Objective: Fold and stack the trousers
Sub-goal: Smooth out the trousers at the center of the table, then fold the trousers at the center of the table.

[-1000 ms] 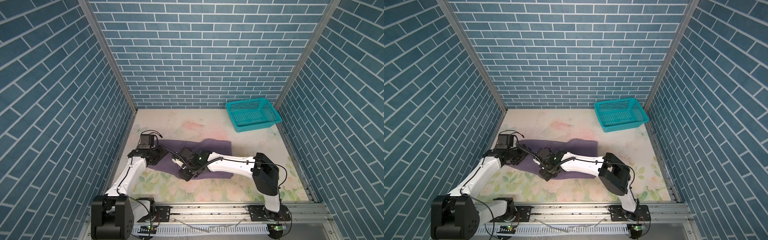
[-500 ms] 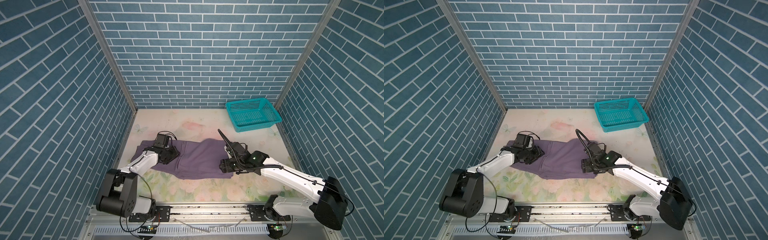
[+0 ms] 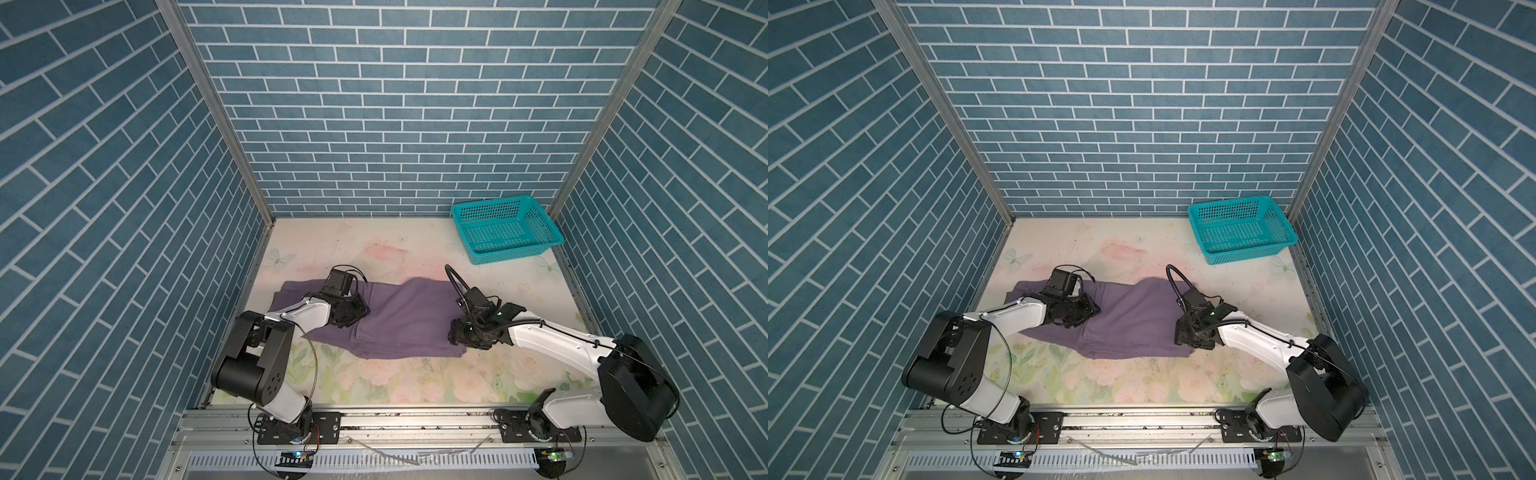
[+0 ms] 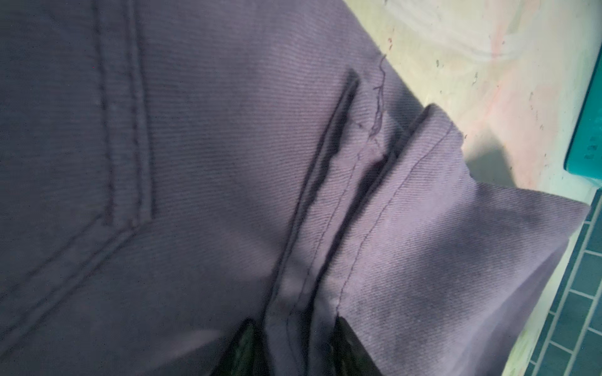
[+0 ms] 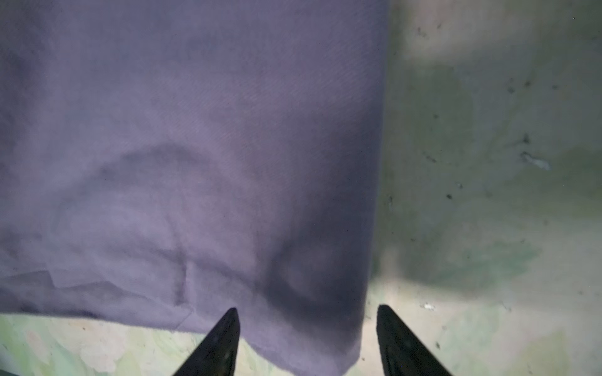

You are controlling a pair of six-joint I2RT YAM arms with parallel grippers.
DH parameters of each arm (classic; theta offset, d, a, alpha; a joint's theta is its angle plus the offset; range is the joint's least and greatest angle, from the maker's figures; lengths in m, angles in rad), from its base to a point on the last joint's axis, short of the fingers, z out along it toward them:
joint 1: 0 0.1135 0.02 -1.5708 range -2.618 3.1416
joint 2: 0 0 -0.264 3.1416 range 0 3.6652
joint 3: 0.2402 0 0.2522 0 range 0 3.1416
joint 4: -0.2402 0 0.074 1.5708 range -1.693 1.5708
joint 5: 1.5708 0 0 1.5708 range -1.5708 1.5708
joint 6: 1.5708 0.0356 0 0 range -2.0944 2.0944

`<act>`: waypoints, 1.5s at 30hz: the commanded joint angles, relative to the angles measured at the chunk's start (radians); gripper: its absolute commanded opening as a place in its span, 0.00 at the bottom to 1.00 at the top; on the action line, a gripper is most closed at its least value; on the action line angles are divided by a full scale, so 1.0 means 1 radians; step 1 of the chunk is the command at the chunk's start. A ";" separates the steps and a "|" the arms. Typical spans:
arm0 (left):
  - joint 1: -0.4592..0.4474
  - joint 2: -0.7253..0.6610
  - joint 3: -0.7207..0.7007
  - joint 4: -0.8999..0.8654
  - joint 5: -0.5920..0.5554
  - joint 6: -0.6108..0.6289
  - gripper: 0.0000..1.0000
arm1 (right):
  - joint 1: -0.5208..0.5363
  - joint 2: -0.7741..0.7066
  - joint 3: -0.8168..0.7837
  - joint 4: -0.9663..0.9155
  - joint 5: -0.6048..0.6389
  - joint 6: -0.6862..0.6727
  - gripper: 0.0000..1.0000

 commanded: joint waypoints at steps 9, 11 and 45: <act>-0.008 0.033 0.046 -0.008 0.015 0.001 0.14 | -0.106 -0.007 -0.097 0.072 -0.071 0.087 0.00; -0.009 0.043 0.060 -0.007 0.020 -0.001 0.12 | -0.137 -0.074 -0.132 0.017 -0.053 0.093 0.00; -0.237 0.250 0.299 -0.007 0.029 -0.038 0.08 | -0.351 -0.190 -0.337 0.269 -0.236 0.098 0.49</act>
